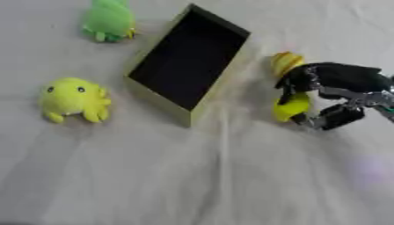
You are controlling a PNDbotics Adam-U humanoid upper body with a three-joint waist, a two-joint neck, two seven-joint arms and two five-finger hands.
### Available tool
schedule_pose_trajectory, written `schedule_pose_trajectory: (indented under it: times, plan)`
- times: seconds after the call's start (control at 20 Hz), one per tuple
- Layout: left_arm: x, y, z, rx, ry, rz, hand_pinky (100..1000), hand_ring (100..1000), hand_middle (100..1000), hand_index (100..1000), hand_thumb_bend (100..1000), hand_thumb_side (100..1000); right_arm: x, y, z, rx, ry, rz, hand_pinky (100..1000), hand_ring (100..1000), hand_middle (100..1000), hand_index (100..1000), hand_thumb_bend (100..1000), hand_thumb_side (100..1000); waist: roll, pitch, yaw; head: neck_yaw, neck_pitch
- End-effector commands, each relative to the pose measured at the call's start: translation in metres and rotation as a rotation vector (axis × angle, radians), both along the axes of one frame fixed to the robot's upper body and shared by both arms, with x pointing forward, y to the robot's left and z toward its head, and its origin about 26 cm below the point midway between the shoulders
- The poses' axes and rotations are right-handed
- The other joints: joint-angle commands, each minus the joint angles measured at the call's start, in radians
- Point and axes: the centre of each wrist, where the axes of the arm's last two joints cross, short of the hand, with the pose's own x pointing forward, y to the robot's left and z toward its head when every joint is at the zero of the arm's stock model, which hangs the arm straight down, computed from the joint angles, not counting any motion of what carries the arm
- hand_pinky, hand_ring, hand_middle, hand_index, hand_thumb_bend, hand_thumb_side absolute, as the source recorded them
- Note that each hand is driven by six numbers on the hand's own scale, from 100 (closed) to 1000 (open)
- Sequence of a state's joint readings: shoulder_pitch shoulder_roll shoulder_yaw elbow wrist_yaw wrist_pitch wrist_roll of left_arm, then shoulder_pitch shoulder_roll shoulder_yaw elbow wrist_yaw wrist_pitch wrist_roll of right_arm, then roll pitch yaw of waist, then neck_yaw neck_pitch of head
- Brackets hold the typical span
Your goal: Pick up objects on the table and place them in the box.
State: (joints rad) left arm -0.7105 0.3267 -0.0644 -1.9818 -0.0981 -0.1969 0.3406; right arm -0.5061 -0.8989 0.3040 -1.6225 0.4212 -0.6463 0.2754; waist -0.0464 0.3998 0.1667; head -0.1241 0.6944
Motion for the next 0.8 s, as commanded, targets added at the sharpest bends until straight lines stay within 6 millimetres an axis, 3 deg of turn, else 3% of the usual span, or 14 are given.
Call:
schedule_pose_trajectory:
  times: [0.05, 0.5, 0.8]
  plan:
    - [-0.005, 0.004, 0.007, 0.022, -0.030, 0.008, 672, 666, 639, 813, 363, 543, -0.011, -0.004, 0.029, 0.011, -0.061, 0.014, 814, 781, 292, 498, 100, 100, 0.000, -0.030, -0.001, 0.003, 0.003]
    - [-0.006, 0.009, 0.014, 0.061, -0.052, 0.036, 675, 669, 642, 815, 371, 528, -0.037, 0.008, 0.084, 0.104, -0.116, 0.092, 811, 779, 285, 501, 100, 100, -0.005, -0.045, 0.007, -0.022, 0.033]
    - [-0.007, 0.009, 0.017, 0.081, -0.066, 0.043, 677, 670, 644, 816, 376, 521, -0.029, 0.013, 0.111, 0.132, -0.095, 0.104, 818, 785, 280, 500, 100, 100, -0.011, -0.054, 0.019, -0.042, 0.038]
